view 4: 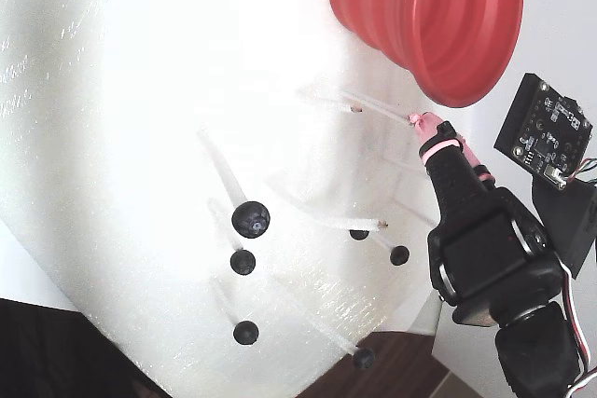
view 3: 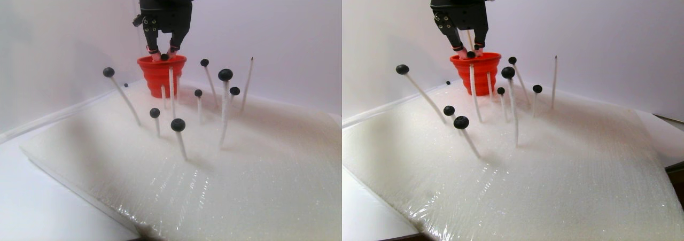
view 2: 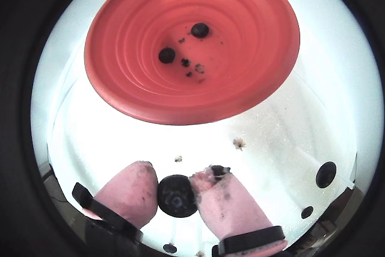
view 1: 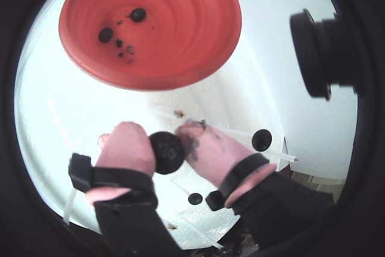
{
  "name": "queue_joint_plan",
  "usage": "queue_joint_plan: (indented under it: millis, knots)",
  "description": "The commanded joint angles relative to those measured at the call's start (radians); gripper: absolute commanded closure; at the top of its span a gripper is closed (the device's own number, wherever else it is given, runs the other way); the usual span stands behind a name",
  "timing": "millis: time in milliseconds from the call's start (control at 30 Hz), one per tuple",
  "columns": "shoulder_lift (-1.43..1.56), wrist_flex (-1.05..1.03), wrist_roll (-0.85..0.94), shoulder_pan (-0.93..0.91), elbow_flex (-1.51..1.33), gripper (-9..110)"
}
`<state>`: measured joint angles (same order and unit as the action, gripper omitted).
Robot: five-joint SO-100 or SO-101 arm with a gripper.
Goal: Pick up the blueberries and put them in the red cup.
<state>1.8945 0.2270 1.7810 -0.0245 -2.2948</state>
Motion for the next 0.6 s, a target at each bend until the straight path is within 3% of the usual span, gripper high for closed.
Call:
queue_joint_plan:
  millis: [0, 567]
  knots:
    - [0.121, -0.006, 0.011, 0.011, 0.014, 91]
    - [-0.002, 0.011, 0.025, 0.005, 0.179, 91]
